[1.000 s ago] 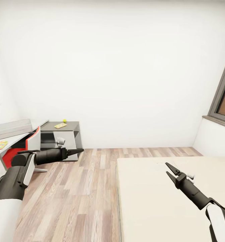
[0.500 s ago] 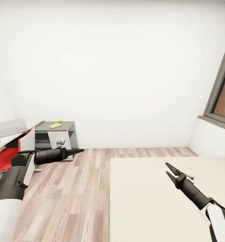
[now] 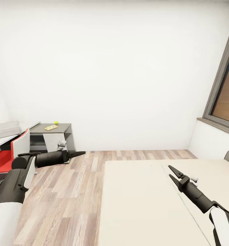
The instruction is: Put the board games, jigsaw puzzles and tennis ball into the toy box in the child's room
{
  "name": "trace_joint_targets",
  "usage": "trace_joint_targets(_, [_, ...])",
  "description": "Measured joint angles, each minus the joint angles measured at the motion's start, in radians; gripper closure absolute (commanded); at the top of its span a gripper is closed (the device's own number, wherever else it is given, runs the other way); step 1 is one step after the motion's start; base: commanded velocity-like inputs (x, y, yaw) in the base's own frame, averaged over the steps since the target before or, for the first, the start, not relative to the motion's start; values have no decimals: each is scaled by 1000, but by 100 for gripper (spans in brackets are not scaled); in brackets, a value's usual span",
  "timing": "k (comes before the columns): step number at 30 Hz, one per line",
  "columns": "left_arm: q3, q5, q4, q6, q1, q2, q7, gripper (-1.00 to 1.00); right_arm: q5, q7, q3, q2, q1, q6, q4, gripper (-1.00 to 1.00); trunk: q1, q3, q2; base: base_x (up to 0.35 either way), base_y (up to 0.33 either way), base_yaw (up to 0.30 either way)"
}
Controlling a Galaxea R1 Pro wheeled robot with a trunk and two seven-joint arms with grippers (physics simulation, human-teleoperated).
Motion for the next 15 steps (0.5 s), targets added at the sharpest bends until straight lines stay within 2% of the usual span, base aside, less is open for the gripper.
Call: trace_joint_targets(15, [0,0,0,0,0,0,0,-100,1,0,0,0,0,0,1,-100,0,0,0,0,-287,0])
